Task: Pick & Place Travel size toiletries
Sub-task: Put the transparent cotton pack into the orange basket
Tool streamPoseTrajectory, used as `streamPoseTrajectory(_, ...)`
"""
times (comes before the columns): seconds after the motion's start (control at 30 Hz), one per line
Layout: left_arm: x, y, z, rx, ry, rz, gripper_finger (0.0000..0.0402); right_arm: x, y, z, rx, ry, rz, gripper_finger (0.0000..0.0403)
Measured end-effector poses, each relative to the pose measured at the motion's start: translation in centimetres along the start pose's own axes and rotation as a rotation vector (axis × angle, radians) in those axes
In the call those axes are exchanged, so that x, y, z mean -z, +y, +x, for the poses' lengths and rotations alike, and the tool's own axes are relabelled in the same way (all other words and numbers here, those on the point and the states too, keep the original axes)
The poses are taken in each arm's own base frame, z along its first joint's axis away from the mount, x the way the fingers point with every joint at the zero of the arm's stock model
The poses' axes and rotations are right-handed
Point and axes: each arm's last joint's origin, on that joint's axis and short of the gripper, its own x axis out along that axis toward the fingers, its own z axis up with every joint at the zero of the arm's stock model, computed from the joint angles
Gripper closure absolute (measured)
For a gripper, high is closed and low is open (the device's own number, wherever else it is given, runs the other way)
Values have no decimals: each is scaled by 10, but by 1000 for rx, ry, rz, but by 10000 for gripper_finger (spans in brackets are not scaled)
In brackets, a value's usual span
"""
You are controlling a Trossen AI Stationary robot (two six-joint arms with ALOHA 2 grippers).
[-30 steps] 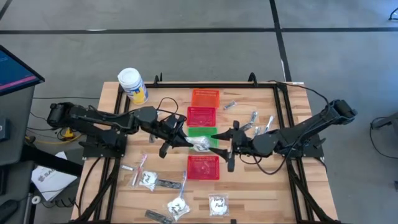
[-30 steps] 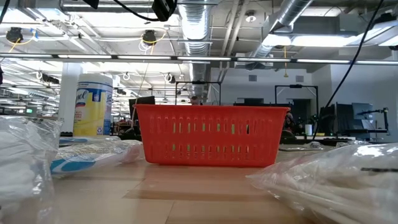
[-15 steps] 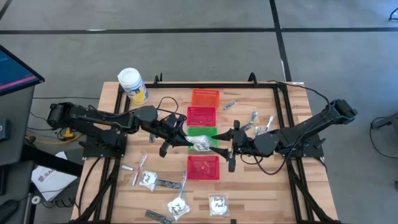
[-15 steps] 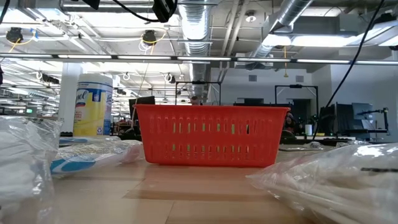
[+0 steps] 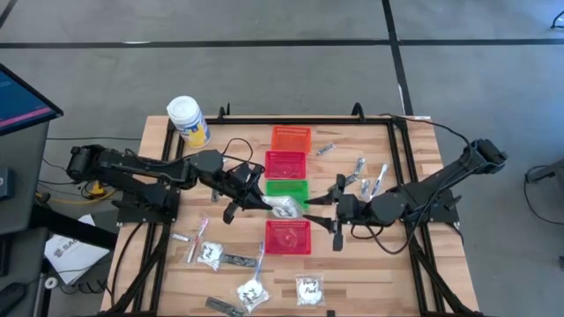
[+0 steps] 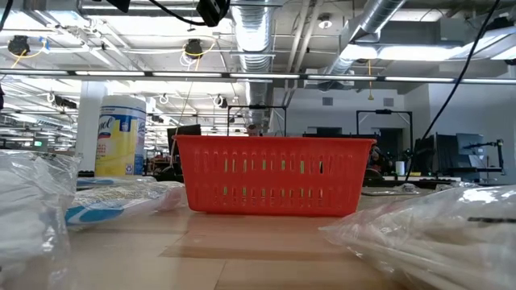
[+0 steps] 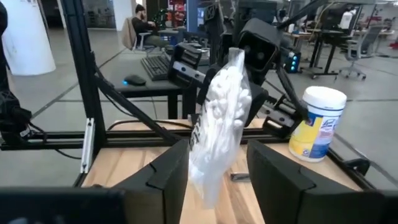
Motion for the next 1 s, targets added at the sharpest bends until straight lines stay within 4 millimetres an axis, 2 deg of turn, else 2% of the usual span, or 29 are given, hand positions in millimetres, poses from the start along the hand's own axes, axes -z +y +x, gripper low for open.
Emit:
streamPoseTrajectory(0.4,-1,1,0,-35,-17,31,392,-2,-16,12,57,-27,141,235)
streamPoseTrajectory(0.63,-2,1,0,-51,-35,41,392,-1,-17,13,44,-24,155,225)
streamPoseTrajectory(0.83,-3,2,0,-97,-53,47,392,-1,-19,13,49,-21,175,242)
streamPoseTrajectory(1.0,-4,2,0,-97,-55,47,392,-1,-19,14,51,-21,175,272)
